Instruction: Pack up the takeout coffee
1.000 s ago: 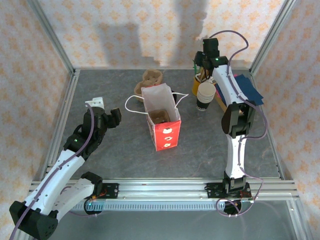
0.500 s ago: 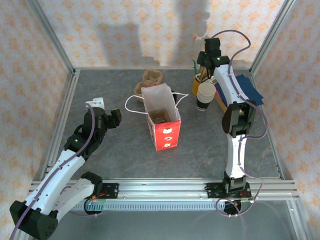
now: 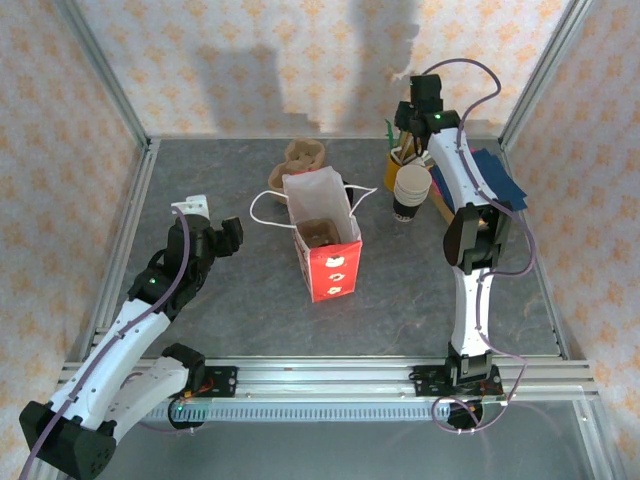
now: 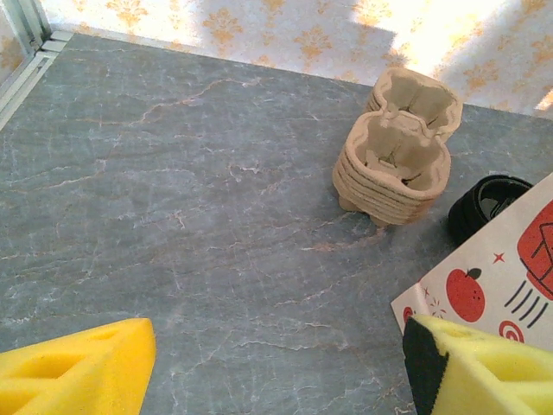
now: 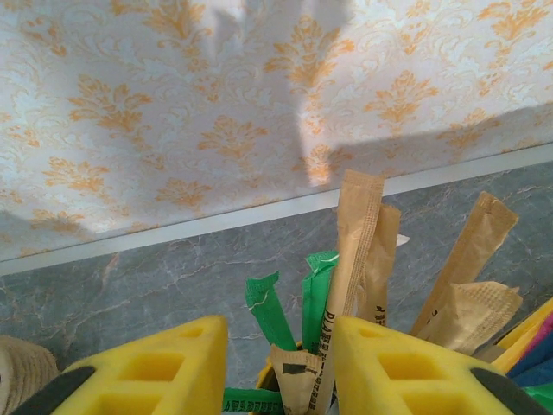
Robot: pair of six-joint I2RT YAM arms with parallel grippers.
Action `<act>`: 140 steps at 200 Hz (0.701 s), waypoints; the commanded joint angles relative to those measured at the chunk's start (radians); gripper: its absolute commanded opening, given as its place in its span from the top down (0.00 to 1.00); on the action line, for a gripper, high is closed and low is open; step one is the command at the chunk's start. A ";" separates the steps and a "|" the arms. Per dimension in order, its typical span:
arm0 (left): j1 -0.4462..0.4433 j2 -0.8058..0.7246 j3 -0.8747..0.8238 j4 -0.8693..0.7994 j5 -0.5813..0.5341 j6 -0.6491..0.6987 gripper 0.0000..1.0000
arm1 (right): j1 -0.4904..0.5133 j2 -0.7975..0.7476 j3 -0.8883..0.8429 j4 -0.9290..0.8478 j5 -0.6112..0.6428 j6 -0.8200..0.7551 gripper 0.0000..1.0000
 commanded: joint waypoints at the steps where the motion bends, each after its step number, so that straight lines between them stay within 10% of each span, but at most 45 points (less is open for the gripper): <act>1: 0.007 -0.004 -0.006 0.027 0.017 0.020 0.22 | -0.005 0.025 0.045 -0.011 -0.001 -0.018 0.65; 140: 0.008 0.001 -0.010 0.028 0.027 0.019 0.22 | -0.015 0.038 0.109 -0.034 -0.047 -0.039 0.92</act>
